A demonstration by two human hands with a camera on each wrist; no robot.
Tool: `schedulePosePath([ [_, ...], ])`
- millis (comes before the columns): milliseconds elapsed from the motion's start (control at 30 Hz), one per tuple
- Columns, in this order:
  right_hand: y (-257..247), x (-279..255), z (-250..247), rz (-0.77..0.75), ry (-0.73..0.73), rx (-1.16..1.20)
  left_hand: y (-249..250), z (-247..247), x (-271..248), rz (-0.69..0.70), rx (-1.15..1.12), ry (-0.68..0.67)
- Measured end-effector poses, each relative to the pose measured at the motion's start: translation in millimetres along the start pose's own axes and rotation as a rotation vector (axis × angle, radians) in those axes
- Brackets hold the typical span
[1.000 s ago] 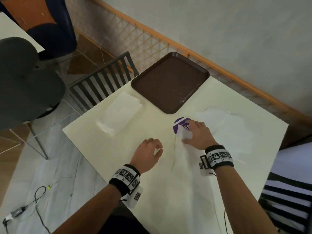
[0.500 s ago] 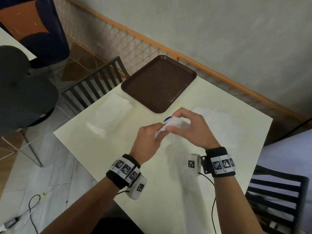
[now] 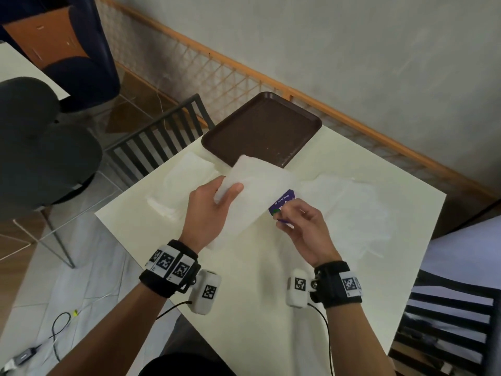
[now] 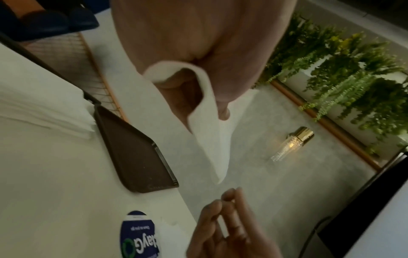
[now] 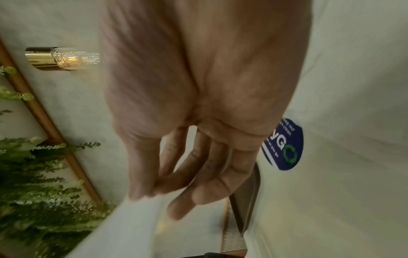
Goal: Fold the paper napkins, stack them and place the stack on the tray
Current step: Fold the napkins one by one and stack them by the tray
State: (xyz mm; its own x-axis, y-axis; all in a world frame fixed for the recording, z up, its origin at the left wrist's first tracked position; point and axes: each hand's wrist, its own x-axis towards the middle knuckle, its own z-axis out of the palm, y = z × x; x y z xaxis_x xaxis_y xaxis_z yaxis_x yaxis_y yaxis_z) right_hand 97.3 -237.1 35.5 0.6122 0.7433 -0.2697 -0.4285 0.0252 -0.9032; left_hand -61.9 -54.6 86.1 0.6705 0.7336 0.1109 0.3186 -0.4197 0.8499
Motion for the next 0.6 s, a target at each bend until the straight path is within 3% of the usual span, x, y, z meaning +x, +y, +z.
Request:
schedulePosePath([
  [100, -9, 1, 15, -0.06, 0.13, -0.094, -9, -4, -1, 0.041, 0.065, -0.051],
  [167, -11, 3, 25, -0.184, 0.178, -0.336, -16, -4, -3, 0.052, 0.067, -0.082],
  [267, -18, 13, 28, -0.301, 0.021, -0.688, -26, 1, -5, 0.08, 0.069, -0.139],
  [333, -21, 20, 26, -0.279, -0.054, -0.76, -29, 1, -5, 0.133, 0.113, -0.18],
  [433, -20, 21, 24, -0.334, 0.016, -0.87, -36, -2, -3, 0.231, 0.254, -0.208],
  [533, -19, 10, 28, -0.383, -0.036, -0.857, -41, -7, -4, 0.301, 0.424, -0.243],
  [600, -17, 5, 31, -0.385, -0.042, -0.854, -37, -10, -3, 0.339, 0.407, -0.258],
])
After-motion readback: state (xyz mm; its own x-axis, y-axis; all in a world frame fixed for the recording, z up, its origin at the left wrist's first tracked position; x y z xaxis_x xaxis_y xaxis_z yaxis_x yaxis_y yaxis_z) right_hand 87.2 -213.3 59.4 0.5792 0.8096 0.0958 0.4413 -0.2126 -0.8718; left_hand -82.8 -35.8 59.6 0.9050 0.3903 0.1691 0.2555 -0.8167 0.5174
